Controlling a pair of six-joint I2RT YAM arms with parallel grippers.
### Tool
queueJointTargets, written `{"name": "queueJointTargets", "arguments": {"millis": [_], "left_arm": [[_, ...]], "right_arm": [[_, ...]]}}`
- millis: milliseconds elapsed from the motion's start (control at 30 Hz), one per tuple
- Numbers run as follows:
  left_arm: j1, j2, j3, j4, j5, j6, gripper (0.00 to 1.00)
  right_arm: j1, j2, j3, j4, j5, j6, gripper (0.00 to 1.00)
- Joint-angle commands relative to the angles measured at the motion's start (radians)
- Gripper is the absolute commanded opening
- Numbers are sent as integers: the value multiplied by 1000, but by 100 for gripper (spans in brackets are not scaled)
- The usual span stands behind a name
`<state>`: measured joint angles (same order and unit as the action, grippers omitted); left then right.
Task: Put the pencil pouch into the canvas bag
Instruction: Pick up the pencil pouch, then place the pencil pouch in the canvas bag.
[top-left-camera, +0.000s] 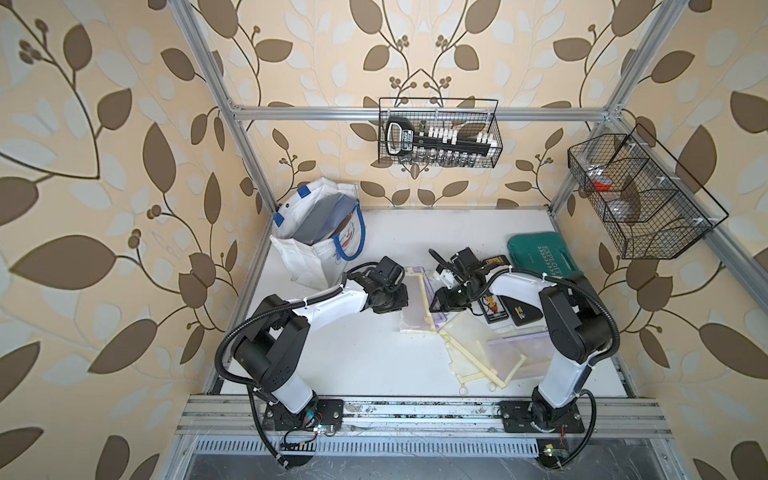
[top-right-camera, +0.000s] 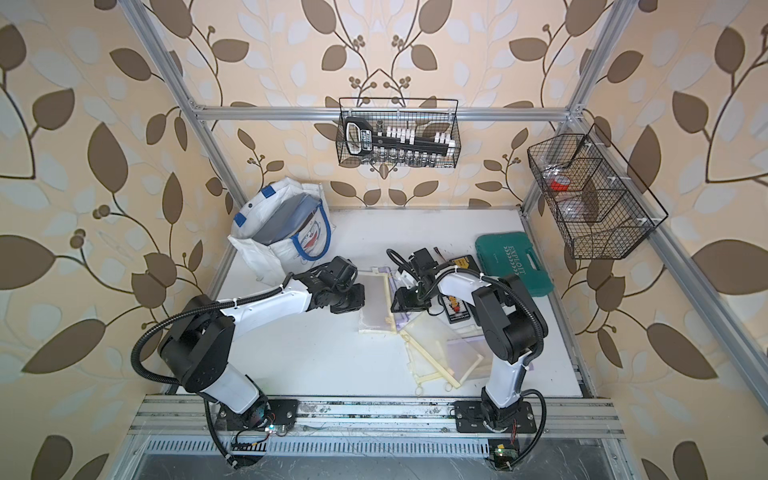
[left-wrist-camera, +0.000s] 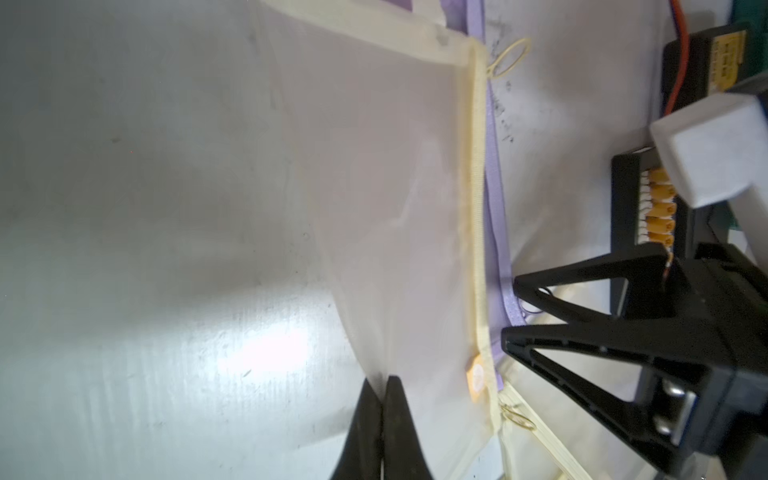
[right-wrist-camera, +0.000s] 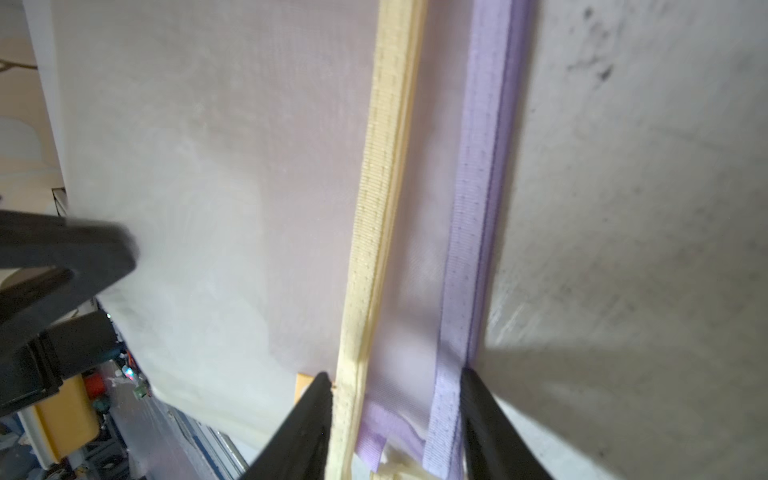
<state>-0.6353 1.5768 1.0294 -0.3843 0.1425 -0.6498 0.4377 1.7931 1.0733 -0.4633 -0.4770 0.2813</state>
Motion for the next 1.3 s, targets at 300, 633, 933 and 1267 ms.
{"name": "queueJointTargets", "arguments": {"millis": [300, 633, 933, 1267], "left_arm": [[-2, -187, 420, -353, -168, 501, 0], [220, -143, 838, -441, -409, 789, 0], [388, -33, 934, -302, -670, 1093, 0], [431, 67, 656, 62, -900, 1480, 0]], "right_arm": [[-54, -209, 113, -152, 17, 0, 92], [-49, -211, 258, -203, 2, 23, 99], [-50, -229, 299, -224, -3, 21, 99], [-50, -210, 326, -216, -14, 31, 99]]}}
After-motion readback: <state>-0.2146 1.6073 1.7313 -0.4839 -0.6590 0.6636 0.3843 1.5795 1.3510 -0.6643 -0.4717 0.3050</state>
